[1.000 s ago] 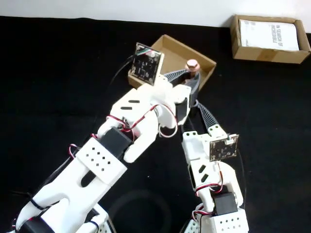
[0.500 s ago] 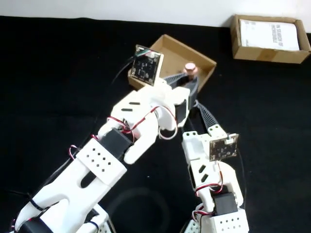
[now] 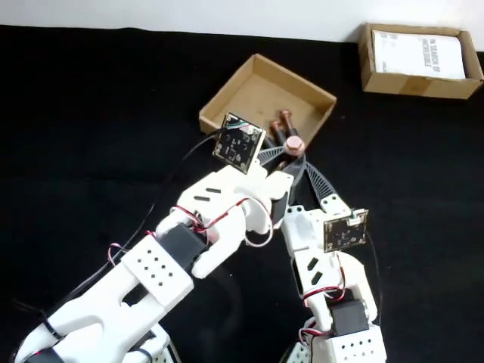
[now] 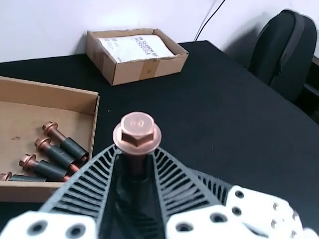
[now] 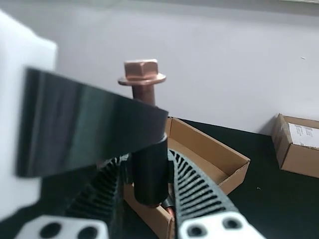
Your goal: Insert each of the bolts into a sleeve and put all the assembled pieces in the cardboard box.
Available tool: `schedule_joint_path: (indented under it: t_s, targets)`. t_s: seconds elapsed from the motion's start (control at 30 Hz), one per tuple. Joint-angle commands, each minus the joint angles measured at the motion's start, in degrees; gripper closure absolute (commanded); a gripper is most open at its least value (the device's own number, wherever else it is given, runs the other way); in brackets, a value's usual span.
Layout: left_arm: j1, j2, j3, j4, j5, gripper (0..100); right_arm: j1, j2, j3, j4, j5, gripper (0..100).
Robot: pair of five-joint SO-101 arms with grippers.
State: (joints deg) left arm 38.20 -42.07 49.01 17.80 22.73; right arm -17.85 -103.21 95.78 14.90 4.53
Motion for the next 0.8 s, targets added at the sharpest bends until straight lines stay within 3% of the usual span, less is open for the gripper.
schedule_joint_path:
  t_s: [0.0,0.13,0.23,0.43,0.63,0.77]
  targets:
    - [0.04,-3.38,-0.4,3.78,0.0,94,0.13,-0.22,7.52,0.04,-0.44,99.2]
    - [-0.04,-4.88,-0.48,12.13,0.09,77,0.13,-0.22,7.52,0.13,-0.44,99.2]
    - [-0.04,-5.23,-2.24,17.67,0.09,72,0.13,-0.22,7.52,0.92,-0.44,99.2]
    - [-5.41,-6.37,-5.14,19.08,-2.29,78,0.13,-0.22,7.52,3.56,-0.44,99.2]
    - [-15.52,-20.0,-2.77,18.9,-11.08,100,0.13,0.31,4.26,3.82,-2.9,99.2]
    - [-21.05,-31.78,4.35,18.81,-16.35,99,0.13,7.43,-3.56,6.46,-4.84,99.2]
